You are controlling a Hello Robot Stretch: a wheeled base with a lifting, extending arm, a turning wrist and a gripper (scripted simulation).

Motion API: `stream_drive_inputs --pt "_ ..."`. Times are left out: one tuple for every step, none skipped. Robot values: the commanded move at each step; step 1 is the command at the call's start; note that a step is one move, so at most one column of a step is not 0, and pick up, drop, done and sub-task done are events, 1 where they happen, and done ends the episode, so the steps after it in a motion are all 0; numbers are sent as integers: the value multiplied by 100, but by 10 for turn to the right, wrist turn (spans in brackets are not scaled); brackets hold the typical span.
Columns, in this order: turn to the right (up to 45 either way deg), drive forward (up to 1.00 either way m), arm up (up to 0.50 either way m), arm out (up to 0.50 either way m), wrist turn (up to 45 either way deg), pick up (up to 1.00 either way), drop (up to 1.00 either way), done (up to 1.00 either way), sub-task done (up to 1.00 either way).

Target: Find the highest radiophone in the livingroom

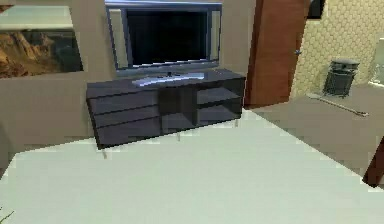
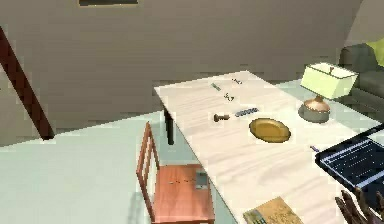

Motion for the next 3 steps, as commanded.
stream_drive_inputs --pt "-210 0 0 0 0 0 0 0 0" --pt "0 15 0 0 0 0 0 0 0" --pt "-450 0 0 0 0 0 0 0 0"
